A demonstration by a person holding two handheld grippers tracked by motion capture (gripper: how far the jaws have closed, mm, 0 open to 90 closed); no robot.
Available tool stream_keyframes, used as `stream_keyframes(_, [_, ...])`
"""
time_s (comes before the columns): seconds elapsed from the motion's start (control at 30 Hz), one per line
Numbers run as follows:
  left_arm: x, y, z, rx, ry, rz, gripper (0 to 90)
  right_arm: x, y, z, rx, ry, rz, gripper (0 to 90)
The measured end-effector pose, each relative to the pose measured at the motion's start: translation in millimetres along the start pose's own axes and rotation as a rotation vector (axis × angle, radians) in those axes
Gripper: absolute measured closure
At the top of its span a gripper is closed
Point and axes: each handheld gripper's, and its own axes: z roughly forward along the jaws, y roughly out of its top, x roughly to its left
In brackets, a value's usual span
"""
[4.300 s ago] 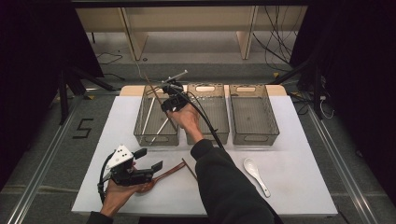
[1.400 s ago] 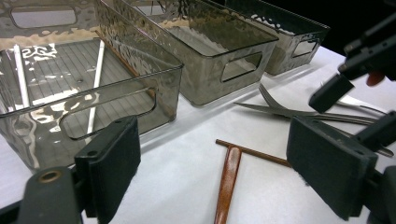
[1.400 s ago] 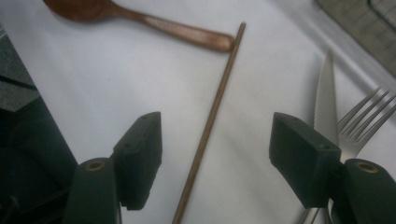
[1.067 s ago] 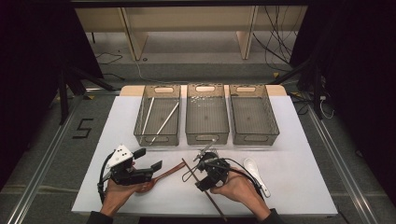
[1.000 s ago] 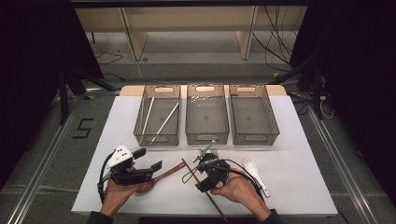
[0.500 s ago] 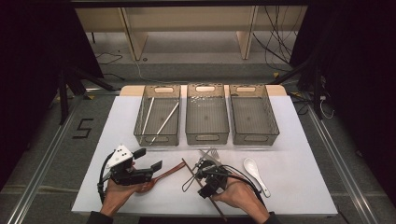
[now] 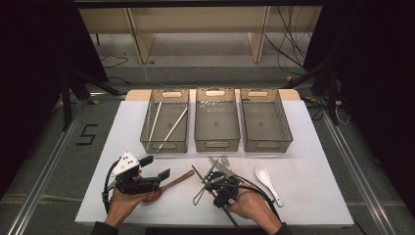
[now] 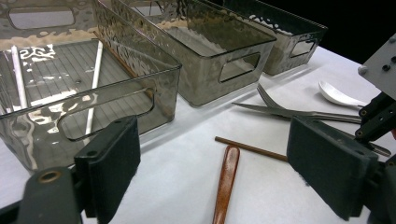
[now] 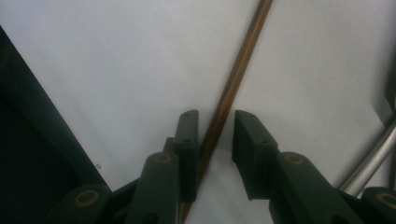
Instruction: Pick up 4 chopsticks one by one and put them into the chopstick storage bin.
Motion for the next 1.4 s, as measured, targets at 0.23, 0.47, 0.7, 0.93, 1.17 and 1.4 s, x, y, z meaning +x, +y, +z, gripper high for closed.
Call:
stream_keyframes(0.23, [-0.2,0.0,0.1,0.000,-0.003,0.000,17.2,-8.6,-3.3,-1.2,0.017,0.000,0.021,82.1])
stream_keyframes(0.47, [-0.5,-0.1,0.4,0.001,-0.003,0.001,17.2,-16.7,-4.3,-2.2,0.024,0.026,0.063,84.3])
stream_keyframes(0.7, [-0.5,-0.1,0.5,0.002,-0.004,0.001,17.2,-21.5,-5.9,-4.7,0.004,0.022,0.056,84.8])
stream_keyframes(0.93, [-0.5,0.0,0.5,0.003,-0.004,0.003,17.2,-26.8,-8.1,-12.7,-0.013,0.012,0.056,85.0])
stream_keyframes(1.17, [-0.5,0.0,0.5,0.002,-0.003,0.001,17.2,-28.2,-9.4,-14.7,-0.017,0.004,0.048,85.1])
stream_keyframes(1.4, [-0.5,-0.1,0.6,0.002,-0.003,0.000,17.2,-31.0,-10.8,-24.4,-0.054,0.002,0.055,85.1])
